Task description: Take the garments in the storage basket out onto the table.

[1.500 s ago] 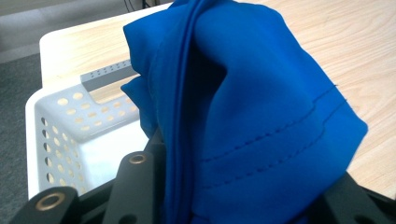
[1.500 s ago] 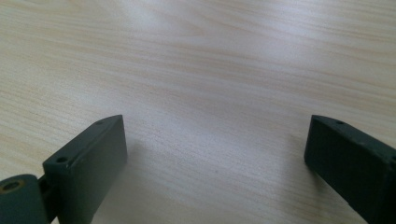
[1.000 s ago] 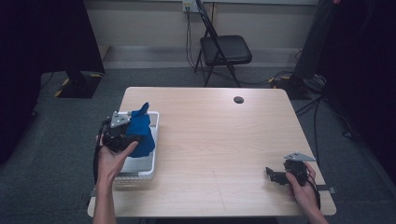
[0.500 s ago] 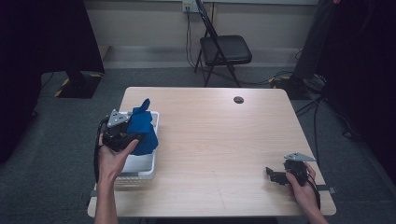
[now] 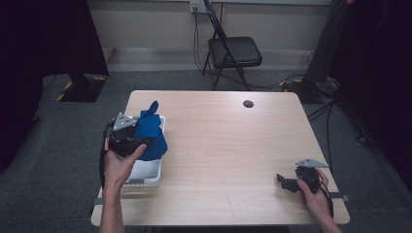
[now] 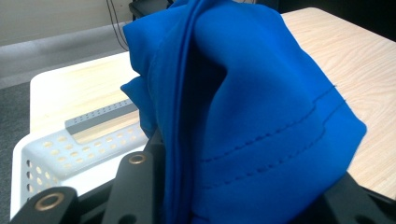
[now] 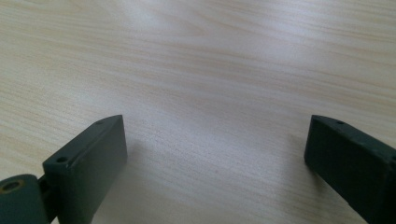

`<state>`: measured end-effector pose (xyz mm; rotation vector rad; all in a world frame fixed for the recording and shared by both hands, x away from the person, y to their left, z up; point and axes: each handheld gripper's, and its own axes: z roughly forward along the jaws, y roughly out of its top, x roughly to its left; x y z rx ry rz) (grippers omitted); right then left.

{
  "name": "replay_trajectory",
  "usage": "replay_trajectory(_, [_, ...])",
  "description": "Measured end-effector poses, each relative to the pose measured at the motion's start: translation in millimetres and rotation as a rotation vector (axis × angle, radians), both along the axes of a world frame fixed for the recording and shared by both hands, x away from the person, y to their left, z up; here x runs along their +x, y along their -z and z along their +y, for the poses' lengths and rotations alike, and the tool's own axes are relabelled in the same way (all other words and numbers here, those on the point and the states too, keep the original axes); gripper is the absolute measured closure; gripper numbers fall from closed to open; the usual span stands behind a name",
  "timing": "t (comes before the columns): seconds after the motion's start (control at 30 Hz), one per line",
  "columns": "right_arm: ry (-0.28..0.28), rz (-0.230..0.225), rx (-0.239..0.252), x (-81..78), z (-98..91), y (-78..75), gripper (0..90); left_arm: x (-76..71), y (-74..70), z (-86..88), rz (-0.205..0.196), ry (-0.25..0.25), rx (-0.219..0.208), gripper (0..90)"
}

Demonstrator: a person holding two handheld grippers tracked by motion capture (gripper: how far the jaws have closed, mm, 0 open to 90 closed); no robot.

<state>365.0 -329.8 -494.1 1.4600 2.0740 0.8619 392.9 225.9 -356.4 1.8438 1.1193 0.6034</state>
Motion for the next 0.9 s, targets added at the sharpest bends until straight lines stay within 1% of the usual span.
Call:
replay_trajectory(0.13, [0.0,0.0,0.0,0.0,0.0,0.0,4.7,0.4,-2.1,-5.7,-0.006,0.01,0.002,56.5])
replay_trajectory(0.17, [0.0,0.0,0.0,0.0,0.0,0.0,4.7,0.5,-2.6,-7.1,-0.01,0.013,-0.005,56.5])
replay_trajectory(0.23, [0.0,0.0,0.0,0.0,0.0,0.0,4.7,0.5,-3.2,-8.7,-0.009,0.016,-0.005,56.5])
replay_trajectory(0.4, [0.0,0.0,0.0,0.0,0.0,0.0,4.7,-0.8,-4.9,-15.1,-0.015,0.024,0.003,56.5])
replay_trajectory(0.57, [0.0,0.0,0.0,0.0,0.0,0.0,4.6,-1.3,-7.2,-26.5,-0.017,0.046,0.025,56.5])
replay_trajectory(0.73, [0.0,0.0,0.0,0.0,0.0,0.0,4.6,-2.4,-9.7,-33.5,-0.025,0.051,0.032,56.5])
replay_trajectory(0.83, [0.0,0.0,0.0,0.0,0.0,0.0,4.7,-3.6,-11.4,-36.1,-0.025,0.052,0.028,56.5])
replay_trajectory(0.9, [0.0,0.0,0.0,0.0,0.0,0.0,4.7,-5.5,-14.5,-40.0,-0.033,0.062,0.031,56.5])
